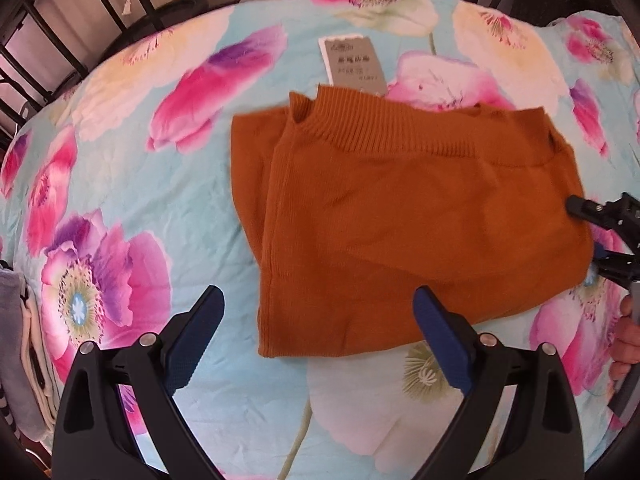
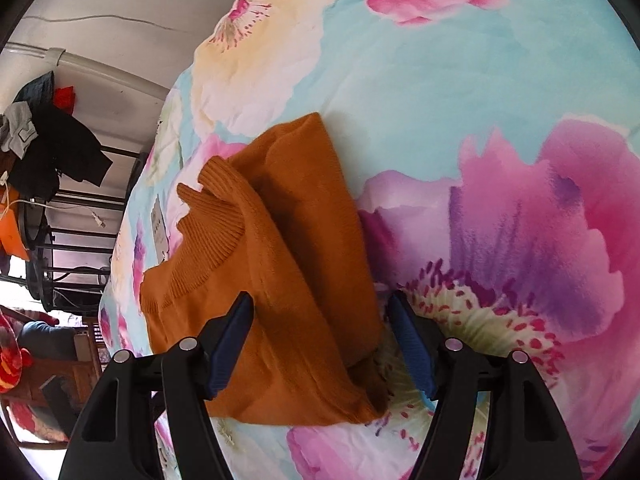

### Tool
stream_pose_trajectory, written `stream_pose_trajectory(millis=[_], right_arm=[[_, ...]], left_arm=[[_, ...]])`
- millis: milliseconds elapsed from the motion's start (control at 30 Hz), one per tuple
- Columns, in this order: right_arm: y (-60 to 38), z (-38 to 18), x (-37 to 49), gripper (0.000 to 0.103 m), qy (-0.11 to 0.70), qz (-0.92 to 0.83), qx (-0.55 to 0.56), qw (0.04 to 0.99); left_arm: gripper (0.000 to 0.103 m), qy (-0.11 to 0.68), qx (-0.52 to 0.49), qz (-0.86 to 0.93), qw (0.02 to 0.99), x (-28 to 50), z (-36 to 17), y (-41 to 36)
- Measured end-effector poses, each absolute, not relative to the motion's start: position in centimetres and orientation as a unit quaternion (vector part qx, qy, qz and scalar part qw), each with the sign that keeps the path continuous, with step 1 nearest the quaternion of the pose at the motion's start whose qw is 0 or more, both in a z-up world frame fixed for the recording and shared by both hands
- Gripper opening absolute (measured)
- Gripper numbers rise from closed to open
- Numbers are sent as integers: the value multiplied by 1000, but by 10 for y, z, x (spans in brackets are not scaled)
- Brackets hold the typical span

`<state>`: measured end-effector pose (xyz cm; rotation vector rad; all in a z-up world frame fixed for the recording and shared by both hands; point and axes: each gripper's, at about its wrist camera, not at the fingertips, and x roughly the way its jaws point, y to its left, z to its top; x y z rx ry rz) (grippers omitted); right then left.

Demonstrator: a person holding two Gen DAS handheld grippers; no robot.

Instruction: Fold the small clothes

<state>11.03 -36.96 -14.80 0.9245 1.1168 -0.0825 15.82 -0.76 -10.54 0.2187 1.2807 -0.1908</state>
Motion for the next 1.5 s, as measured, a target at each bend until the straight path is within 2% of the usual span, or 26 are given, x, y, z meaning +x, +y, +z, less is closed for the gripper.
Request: stream_pose_trajectory(millis=[33, 133, 200, 267, 367, 400, 433, 467, 500, 567, 667, 733, 800, 867, 1067, 1267, 1400, 1500], right_arm=[[-366, -147, 112, 68, 513, -39, 415, 751], [-357, -145, 116, 55, 522, -41, 386, 759], [-353, -141, 117, 38, 522, -39, 377, 764], [-349, -134, 117, 30, 518, -40, 371, 770], [-336, -115, 120, 29, 510, -32, 331, 793], [-334, -114, 121, 32, 513, -29, 320, 796], [-334, -117, 122, 35, 520, -30, 314, 794], [-336, -123, 123, 47, 528, -38, 313, 788], [-344, -134, 121, 54, 535, -50, 333, 775], [-358, -150, 112, 54, 527, -49, 395, 751], [-365, -151, 110, 53, 517, -50, 431, 738], [-357, -148, 112, 47, 524, -47, 408, 746], [-347, -139, 116, 29, 523, -41, 378, 763], [-344, -128, 118, 24, 515, -37, 371, 772], [-333, -116, 121, 23, 522, -44, 333, 784], [-338, -123, 116, 24, 528, -39, 349, 773], [-340, -121, 110, 25, 528, -35, 350, 773], [-340, -122, 110, 25, 529, -35, 353, 771]], left_arm=[[92, 594, 101, -91, 793, 157, -104, -8], [92, 595, 107, -94, 791, 156, -104, -11], [93, 595, 119, -88, 790, 155, -108, -13], [93, 597, 128, -80, 788, 156, -112, -13], [92, 602, 121, -75, 786, 158, -114, -10], [93, 603, 118, -75, 785, 159, -114, -10], [93, 603, 117, -75, 785, 159, -114, -10], [92, 603, 118, -75, 785, 158, -114, -10], [92, 603, 119, -77, 785, 158, -114, -10], [93, 603, 124, -79, 784, 157, -114, -11], [93, 601, 125, -81, 785, 156, -111, -11], [93, 599, 122, -81, 787, 156, -109, -10], [93, 597, 127, -77, 789, 156, -109, -8], [93, 596, 132, -70, 789, 158, -111, -6], [92, 606, 112, -55, 785, 168, -119, 1], [93, 602, 91, -78, 790, 176, -114, -27], [93, 575, 123, -91, 804, 172, -109, -54], [93, 572, 151, -80, 803, 172, -128, -63]])
